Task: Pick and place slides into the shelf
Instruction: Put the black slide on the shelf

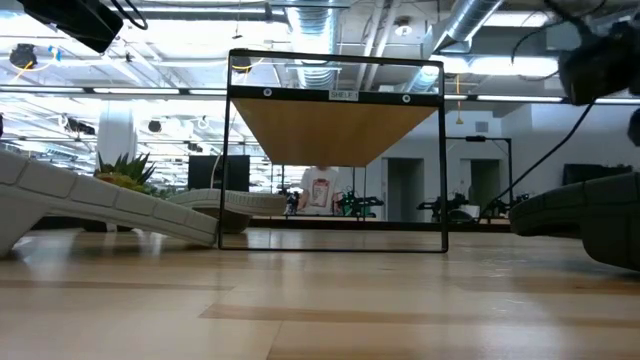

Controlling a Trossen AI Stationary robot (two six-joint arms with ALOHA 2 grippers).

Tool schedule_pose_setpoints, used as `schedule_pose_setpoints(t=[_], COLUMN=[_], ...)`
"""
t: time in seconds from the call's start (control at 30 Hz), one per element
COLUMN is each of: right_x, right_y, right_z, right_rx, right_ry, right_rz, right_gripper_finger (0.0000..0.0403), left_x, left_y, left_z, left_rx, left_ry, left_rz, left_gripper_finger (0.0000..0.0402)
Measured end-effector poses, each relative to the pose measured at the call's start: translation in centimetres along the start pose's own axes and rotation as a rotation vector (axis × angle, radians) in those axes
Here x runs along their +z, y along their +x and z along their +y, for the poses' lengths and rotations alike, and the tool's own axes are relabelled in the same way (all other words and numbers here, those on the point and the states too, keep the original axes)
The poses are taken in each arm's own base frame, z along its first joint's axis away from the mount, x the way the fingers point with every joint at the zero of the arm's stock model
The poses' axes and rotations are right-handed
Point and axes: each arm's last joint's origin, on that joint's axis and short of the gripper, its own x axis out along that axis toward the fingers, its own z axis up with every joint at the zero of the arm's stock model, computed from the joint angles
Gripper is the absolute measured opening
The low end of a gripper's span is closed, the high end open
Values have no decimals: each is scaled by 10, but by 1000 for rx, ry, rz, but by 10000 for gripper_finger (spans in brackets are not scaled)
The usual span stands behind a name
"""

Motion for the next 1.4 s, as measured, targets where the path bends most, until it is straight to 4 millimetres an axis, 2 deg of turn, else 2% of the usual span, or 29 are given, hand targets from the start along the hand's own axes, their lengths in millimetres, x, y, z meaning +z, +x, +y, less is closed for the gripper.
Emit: schedule_pose_setpoints(t=[0.17, 0.4, 0.7, 1.0, 1.4], right_x=[-15, -39, -52, -61, -68], right_y=[-10, -11, -13, -13, 15], right_z=[9, 15, 26, 25, 41], right_rx=[121, 151, 250, 234, 221], right_ry=[13, 36, 69, 105, 100], right_rz=[3, 59, 93, 124, 203], right_gripper_finger=[230, 230, 230, 230, 230], left_x=[0, 0, 0, 0, 0], left_y=[0, 0, 0, 0, 0], left_z=[0, 0, 0, 0, 0], left_rx=[0, 0, 0, 0, 0], left_ry=[0, 0, 0, 0, 0], left_rz=[0, 0, 0, 0, 0], left_gripper_finger=[0, 0, 0, 0, 0])
